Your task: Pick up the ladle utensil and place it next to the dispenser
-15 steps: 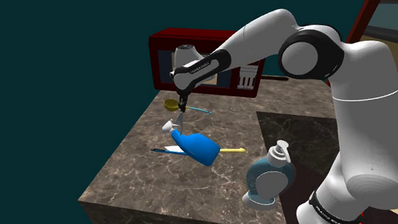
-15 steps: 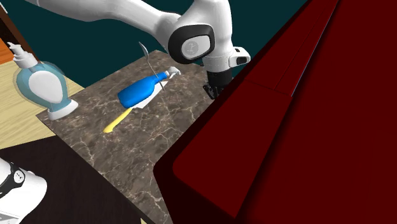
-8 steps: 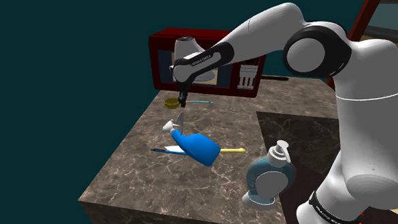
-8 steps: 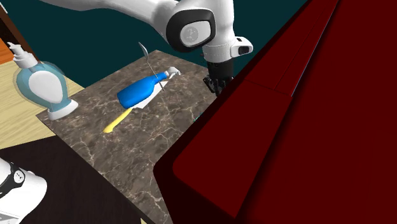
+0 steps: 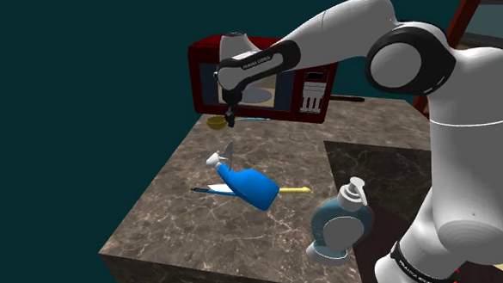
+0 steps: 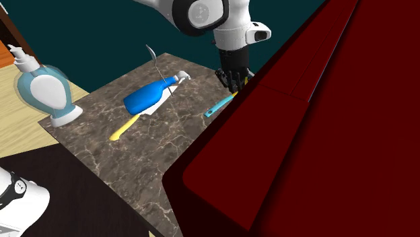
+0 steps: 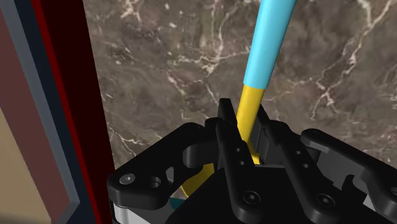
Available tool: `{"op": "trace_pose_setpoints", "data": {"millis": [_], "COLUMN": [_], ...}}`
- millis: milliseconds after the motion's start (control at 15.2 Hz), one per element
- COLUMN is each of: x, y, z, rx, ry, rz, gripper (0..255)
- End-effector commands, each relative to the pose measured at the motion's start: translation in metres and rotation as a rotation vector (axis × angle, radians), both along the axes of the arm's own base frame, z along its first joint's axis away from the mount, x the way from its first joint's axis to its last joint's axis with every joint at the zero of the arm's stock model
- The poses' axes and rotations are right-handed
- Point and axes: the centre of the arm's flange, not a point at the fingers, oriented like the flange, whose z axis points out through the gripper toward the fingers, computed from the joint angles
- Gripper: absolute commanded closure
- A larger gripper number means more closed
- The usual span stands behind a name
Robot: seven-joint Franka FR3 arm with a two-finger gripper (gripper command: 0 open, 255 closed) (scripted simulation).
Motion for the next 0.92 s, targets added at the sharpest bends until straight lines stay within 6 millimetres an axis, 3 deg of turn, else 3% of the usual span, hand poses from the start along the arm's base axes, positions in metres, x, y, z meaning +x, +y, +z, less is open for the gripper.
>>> {"op": "trace_pose_setpoints", "data": {"millis": [0,858], "x": [0.001,0.001], "y": [0.000,0.000], "z": [0.011,0.080], "rx": [0.000,0.000], "ry": [0.000,0.000], "rz": [0.000,0.000], "gripper": [255,255]}}
